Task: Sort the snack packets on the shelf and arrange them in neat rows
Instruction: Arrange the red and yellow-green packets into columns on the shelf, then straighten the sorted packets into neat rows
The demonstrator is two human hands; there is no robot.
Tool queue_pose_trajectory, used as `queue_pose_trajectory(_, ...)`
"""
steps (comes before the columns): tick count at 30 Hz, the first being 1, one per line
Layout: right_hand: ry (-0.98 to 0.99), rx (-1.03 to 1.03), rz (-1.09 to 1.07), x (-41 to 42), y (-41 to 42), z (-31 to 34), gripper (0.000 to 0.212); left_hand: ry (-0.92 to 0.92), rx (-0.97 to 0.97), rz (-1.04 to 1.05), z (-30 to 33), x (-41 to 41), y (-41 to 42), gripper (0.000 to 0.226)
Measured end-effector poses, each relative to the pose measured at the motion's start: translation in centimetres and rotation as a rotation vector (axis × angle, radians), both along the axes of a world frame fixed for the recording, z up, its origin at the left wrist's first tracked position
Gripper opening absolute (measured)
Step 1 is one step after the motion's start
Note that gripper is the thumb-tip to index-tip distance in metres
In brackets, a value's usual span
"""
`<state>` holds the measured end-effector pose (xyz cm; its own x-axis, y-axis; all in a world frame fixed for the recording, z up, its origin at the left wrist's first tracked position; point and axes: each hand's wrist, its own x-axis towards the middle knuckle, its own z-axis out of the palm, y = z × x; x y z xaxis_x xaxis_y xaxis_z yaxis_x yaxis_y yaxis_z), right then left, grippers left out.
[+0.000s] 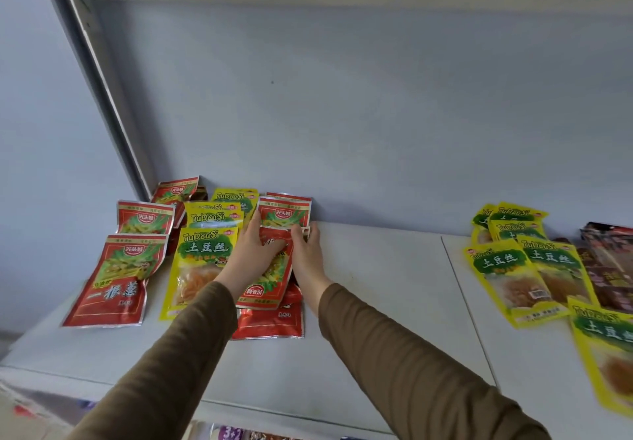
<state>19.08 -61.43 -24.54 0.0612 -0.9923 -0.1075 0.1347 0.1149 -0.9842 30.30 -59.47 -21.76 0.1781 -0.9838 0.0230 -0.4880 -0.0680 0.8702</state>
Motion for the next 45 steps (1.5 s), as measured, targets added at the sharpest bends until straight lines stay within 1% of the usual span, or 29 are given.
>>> queue_pose_trajectory(2, -0.032, 0.033, 0.019, 0.1, -0.1, 0.2, 0.064, -0.131, -0.006, 0.033, -0.2, -0.1, 0.0, 0.083)
queue_pose_trajectory(4, -0.058, 0.05, 0.063, -0.3, -0.1, 0.4, 0.064, -0.227, -0.039, 0.054, -0.3, -0.1, 0.2, 0.082)
queue_pose_trajectory(6, -0.07, 0.042, 0.096, -1.3, 0.2, 0.7, 0.056, -0.262, -0.084, 0.054, -0.2, -0.1, 0.5, 0.082)
queue_pose_trajectory(7, -0.041, 0.016, 0.111, -2.0, 0.4, 0.9, 0.052, -0.27, -0.098, 0.049, 0.0, -0.1, 0.6, 0.081)
queue_pose_trajectory(8, 0.001, -0.009, 0.12, -2.7, 0.6, 1.0, 0.053, -0.276, -0.106, 0.042, 0.2, -0.2, 0.8, 0.081)
queue_pose_trajectory(10, 0.115, -0.052, 0.099, -4.5, 0.9, 1.2, 0.065, -0.288, -0.118, 0.033, 0.7, -0.5, 1.0, 0.079)
queue_pose_trajectory(11, 0.18, -0.082, 0.076, -5.6, 1.0, 1.3, 0.066, -0.296, -0.127, 0.031, 1.0, -0.9, 1.1, 0.078)
queue_pose_trajectory(14, 0.366, -0.212, 0.012, -9.1, 1.8, 2.1, 0.057, -0.342, -0.173, 0.009, 1.9, -2.6, 1.5, 0.071)
queue_pose_trajectory(18, 0.78, -0.435, -0.053, -14.7, 3.7, 3.8, 0.047, -0.381, -0.218, -0.154, 2.9, -7.0, 1.8, 0.068)
queue_pose_trajectory(21, 1.004, -0.482, -0.102, -19.4, 5.1, 4.6, 0.043, -0.403, -0.229, -0.271, 2.9, -11.2, 2.1, 0.064)
queue_pose_trajectory(25, 1.186, -0.515, -0.159, -25.6, 7.2, 4.9, 0.038, -0.448, -0.224, -0.38, 2.3, -17.2, 2.7, 0.062)
queue_pose_trajectory(29, 1.326, -0.494, -0.145, -31.9, 9.0, 4.7, 0.036, -0.473, -0.215, -0.444, 1.7, -23.3, 3.5, 0.062)
queue_pose_trajectory(34, 1.379, -0.443, -0.102, -41.0, 10.8, 4.4, 0.037, -0.441, -0.214, -0.511, 0.9, -32.3, 5.1, 0.059)
queue_pose_trajectory(37, 1.384, -0.418, -0.043, -47.0, 11.4, 4.2, 0.041, -0.448, -0.193, -0.519, 0.7, -37.1, 6.0, 0.06)
queue_pose_trajectory(41, 1.396, -0.287, 0.065, -53.4, 11.1, 4.0, 0.057, -0.436, -0.14, -0.466, 0.0, -40.7, 6.4, 0.059)
queue_pose_trajectory(42, 1.424, -0.268, 0.082, -54.5, 10.9, 4.0, 0.063, -0.428, -0.117, -0.441, -0.3, -41.3, 6.4, 0.06)
queue_pose_trajectory(45, 1.639, -0.265, 0.168, -55.9, 10.3, 3.3, 0.083, -0.395, -0.049, -0.346, -1.0, -41.8, 5.8, 0.064)
